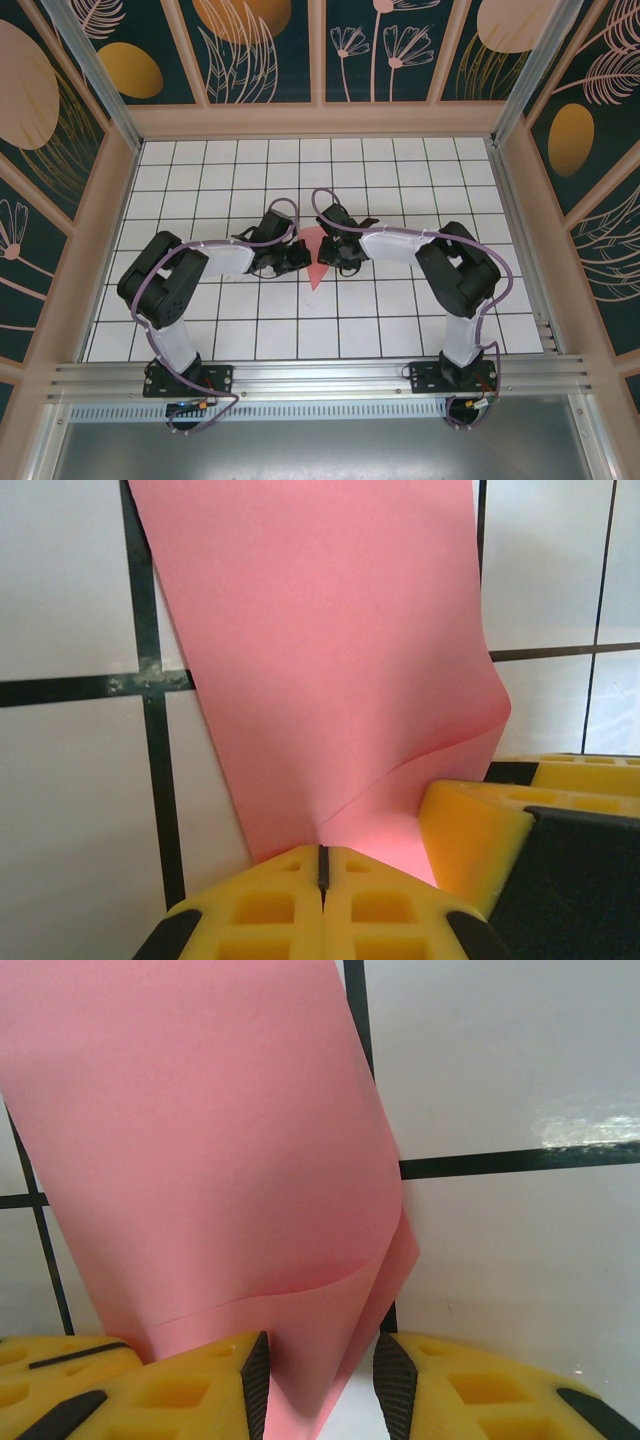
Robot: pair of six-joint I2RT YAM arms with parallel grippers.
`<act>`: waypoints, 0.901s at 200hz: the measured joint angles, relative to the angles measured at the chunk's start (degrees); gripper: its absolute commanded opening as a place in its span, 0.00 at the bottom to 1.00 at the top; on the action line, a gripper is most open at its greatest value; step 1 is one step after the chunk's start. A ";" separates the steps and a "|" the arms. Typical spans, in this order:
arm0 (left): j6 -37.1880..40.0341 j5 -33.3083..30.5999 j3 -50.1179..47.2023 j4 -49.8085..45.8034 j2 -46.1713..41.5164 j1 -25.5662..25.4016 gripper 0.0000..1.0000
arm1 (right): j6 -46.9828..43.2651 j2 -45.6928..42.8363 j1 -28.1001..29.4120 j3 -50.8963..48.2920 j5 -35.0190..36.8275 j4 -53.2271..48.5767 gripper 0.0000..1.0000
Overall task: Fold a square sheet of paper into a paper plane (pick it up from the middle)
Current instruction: Third fold the triangle at the center of the table.
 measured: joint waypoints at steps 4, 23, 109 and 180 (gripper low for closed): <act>0.02 -0.11 0.07 -0.02 0.04 0.00 0.02 | 0.00 0.00 0.00 0.00 0.00 0.00 0.39; 0.37 -0.42 0.17 -0.04 0.26 0.00 0.02 | 0.00 0.00 0.00 0.00 0.00 0.00 0.39; 1.27 -0.66 0.72 -0.87 0.81 0.00 0.00 | -0.37 -3.61 -0.13 -4.09 -1.14 4.13 0.38; 1.49 -0.76 0.72 -0.87 0.83 0.00 0.00 | 0.09 -18.73 -0.42 -19.80 -15.47 21.07 0.06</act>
